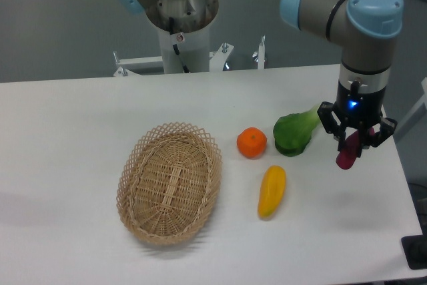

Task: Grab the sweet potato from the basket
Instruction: 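Carry the held sweet potato up past the bok choy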

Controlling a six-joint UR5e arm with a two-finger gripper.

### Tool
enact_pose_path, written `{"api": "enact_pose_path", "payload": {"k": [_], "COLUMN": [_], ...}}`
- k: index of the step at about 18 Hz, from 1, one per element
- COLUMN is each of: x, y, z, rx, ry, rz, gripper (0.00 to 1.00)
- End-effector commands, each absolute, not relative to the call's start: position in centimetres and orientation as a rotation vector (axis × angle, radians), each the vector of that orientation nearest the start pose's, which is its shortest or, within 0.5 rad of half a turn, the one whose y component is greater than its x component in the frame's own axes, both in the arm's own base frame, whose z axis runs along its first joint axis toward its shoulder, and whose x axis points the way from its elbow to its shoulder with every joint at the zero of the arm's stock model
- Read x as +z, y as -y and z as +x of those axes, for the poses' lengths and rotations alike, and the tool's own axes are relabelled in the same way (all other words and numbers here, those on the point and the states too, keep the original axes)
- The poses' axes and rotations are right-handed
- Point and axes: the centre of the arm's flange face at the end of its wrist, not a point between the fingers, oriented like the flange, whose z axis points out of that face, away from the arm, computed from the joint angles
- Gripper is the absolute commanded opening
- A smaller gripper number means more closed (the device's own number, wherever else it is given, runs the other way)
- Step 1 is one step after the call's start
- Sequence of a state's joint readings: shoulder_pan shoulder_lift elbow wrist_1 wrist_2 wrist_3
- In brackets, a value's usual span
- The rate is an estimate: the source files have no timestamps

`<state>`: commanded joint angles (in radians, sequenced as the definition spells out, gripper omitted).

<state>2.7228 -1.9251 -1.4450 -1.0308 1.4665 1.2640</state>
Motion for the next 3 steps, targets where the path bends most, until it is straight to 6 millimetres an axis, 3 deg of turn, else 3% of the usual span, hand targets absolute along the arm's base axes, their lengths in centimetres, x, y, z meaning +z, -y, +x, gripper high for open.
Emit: {"api": "enact_pose_path", "payload": {"k": [3], "x": [40.95], "y": [-39.65], "z": [-54.00], "rx": [0.376], "ry": [-0.185], "rz": [-2.905], "gripper": [0.33]}}
